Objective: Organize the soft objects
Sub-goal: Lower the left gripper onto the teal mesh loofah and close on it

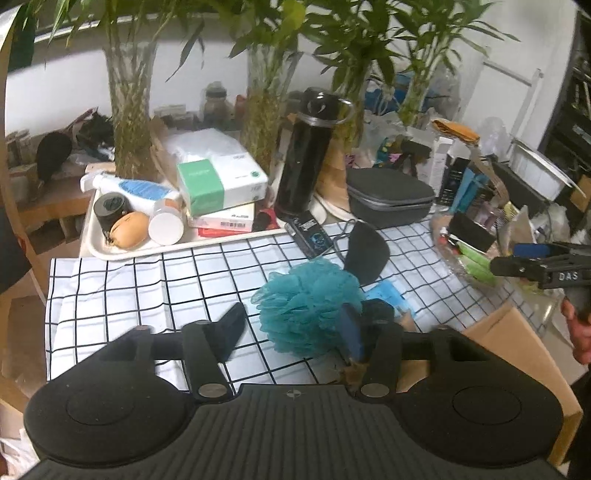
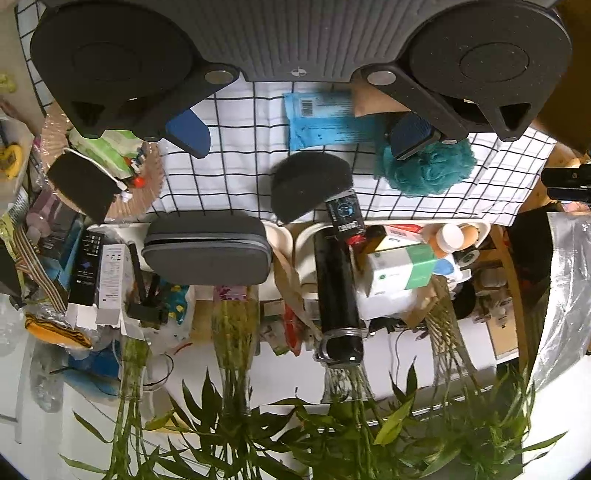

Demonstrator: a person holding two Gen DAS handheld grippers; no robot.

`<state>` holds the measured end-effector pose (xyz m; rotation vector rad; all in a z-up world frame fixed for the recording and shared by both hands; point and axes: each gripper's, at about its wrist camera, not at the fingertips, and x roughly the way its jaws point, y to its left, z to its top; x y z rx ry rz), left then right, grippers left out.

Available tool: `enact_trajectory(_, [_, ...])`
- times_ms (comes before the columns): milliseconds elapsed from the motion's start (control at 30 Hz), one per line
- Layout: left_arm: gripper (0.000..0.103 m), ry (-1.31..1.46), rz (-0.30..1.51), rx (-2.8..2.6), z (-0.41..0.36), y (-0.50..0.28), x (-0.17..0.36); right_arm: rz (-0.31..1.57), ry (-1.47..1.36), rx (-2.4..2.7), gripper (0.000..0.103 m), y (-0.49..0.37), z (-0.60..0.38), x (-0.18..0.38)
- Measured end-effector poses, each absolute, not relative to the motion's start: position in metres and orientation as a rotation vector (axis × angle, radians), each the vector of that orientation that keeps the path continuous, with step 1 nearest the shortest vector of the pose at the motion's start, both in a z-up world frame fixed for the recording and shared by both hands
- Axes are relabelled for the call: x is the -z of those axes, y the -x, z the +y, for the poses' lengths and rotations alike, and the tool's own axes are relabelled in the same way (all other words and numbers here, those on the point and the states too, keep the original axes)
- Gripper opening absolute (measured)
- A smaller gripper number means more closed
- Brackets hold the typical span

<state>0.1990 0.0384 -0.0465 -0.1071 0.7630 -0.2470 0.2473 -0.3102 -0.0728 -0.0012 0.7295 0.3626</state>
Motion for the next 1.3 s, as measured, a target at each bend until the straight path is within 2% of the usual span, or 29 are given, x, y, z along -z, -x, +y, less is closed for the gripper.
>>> enact_trajectory(67, [0.071, 0.116, 0.748, 0.246, 0.040, -0.203, 0.047, 0.735, -0.004, -0.349, 0.103, -0.250, -0.311, 0.073])
enact_trajectory(1300, [0.071, -0.062, 0.833, 0.591, 0.030, -0.292, 0.079, 0.801, 0.067, -0.341, 0.103, -0.303, -0.293, 0.096])
